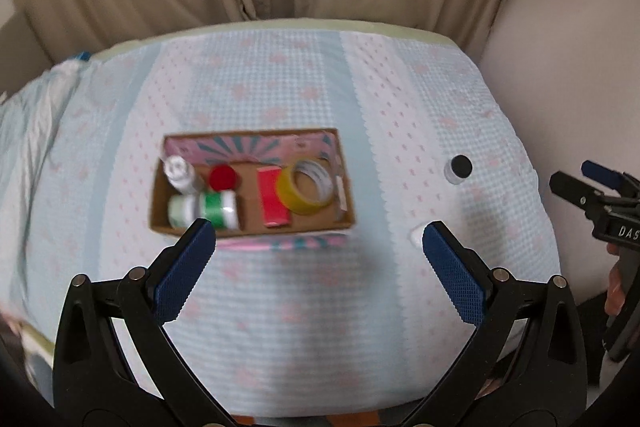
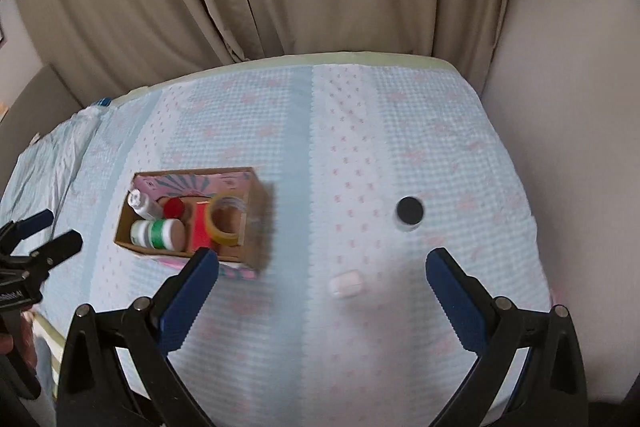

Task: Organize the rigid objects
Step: 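Grasp the white earbud case with the left tool while the right tool grasps the black-lidded jar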

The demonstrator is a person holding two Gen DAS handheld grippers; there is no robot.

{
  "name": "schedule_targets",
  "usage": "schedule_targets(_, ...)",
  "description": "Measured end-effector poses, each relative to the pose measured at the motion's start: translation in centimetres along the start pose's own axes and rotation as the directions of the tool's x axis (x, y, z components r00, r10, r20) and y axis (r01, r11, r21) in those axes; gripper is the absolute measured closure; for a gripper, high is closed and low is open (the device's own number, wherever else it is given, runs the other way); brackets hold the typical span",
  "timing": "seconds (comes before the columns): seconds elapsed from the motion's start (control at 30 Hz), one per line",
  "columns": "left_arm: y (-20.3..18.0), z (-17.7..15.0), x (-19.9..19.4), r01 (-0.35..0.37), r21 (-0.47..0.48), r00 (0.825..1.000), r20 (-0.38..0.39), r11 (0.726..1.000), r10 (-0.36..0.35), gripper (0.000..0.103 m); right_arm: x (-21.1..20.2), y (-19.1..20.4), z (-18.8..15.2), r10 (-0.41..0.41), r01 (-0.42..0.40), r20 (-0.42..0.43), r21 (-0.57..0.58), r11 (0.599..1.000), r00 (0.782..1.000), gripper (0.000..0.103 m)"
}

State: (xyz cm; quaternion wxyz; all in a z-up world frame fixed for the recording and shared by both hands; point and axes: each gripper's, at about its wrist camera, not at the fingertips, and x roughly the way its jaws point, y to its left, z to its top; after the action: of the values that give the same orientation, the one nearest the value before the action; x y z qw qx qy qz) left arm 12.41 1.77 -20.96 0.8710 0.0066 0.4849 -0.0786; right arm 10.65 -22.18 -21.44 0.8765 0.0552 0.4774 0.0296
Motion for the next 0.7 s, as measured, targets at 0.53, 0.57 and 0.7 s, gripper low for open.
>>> schedule_targets(0.53, -10.7, -6.4, 11.5, -0.041, -0.261, 0.986, -0.168, 0.965, -0.003, 0.000, 7.3, -11.8, 0.7, 0.057, -0.057, 0.001, -0.099, 0.993, 0.998, 0.000)
schedule_targets(0.57, -11.0, -6.8, 12.6, -0.051, -0.275, 0.984, -0.176, 0.960, 0.002, 0.000, 8.1, -12.1, 0.6, 0.057, -0.057, -0.005, -0.095, 0.994, 0.998, 0.000)
schedule_targets(0.7, -12.8, -8.3, 17.6, -0.091, -0.321, 0.981, -0.193, 0.943, 0.029, 0.000, 12.0, -13.1, 0.3, 0.045, -0.048, -0.044, -0.077, 0.996, 0.998, 0.000)
